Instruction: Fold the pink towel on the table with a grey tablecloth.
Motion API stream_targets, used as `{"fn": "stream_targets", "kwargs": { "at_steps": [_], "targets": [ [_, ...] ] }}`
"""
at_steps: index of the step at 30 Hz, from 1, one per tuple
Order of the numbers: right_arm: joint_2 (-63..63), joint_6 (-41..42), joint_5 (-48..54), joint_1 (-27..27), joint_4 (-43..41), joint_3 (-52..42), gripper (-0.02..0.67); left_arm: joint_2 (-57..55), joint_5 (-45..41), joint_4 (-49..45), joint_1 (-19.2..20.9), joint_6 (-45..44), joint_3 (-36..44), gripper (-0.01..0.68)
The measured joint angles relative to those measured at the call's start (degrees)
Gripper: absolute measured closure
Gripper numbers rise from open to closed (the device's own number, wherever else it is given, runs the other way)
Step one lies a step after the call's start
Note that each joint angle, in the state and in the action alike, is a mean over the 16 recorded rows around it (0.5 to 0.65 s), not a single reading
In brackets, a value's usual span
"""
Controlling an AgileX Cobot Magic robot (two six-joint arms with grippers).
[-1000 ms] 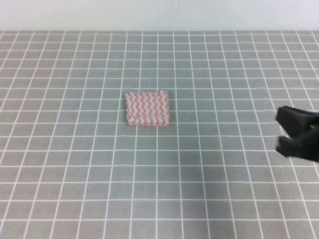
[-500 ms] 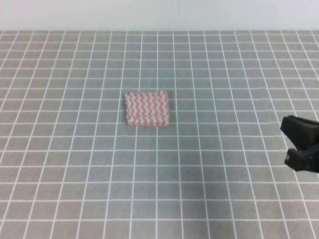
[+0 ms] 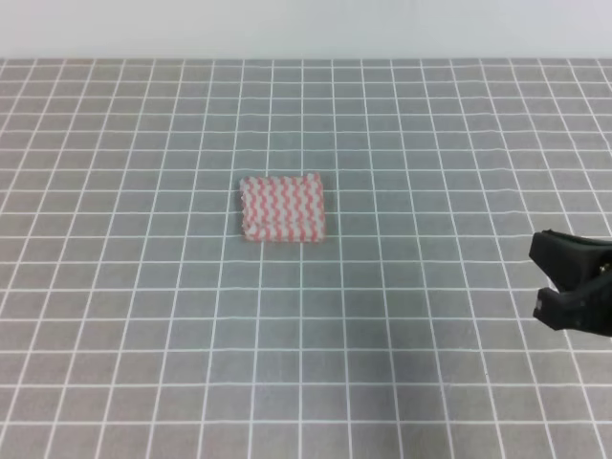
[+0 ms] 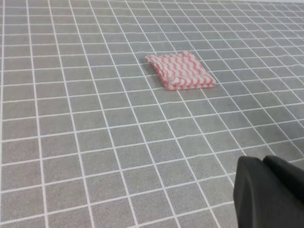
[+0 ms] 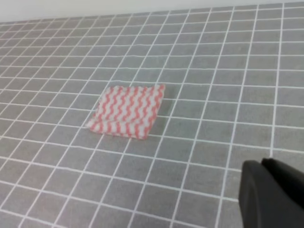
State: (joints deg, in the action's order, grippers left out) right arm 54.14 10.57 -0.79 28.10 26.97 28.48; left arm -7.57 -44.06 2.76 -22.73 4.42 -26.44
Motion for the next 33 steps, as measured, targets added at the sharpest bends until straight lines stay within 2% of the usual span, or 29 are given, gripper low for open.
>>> {"fn": "stream_targets", "kwargs": {
  "at_steps": [13,26,33],
  "targets": [
    [-4.8,0.0,7.3,0.0,-1.0,0.0,0.665,0.1,-0.1,0.0,0.0,-0.2,0.0,0.673],
    [-14.4,-0.1,15.5,-0.8,-12.6,0.0,0.665,0.1,-0.2,-0.1,0.0,-0.2,0.0,0.673],
    [-20.9,-0.1,20.5,-5.0,-17.5,0.0,0.666,0.3,-0.4,-0.1,0.0,-0.2,0.0,0.673]
  ]
}}
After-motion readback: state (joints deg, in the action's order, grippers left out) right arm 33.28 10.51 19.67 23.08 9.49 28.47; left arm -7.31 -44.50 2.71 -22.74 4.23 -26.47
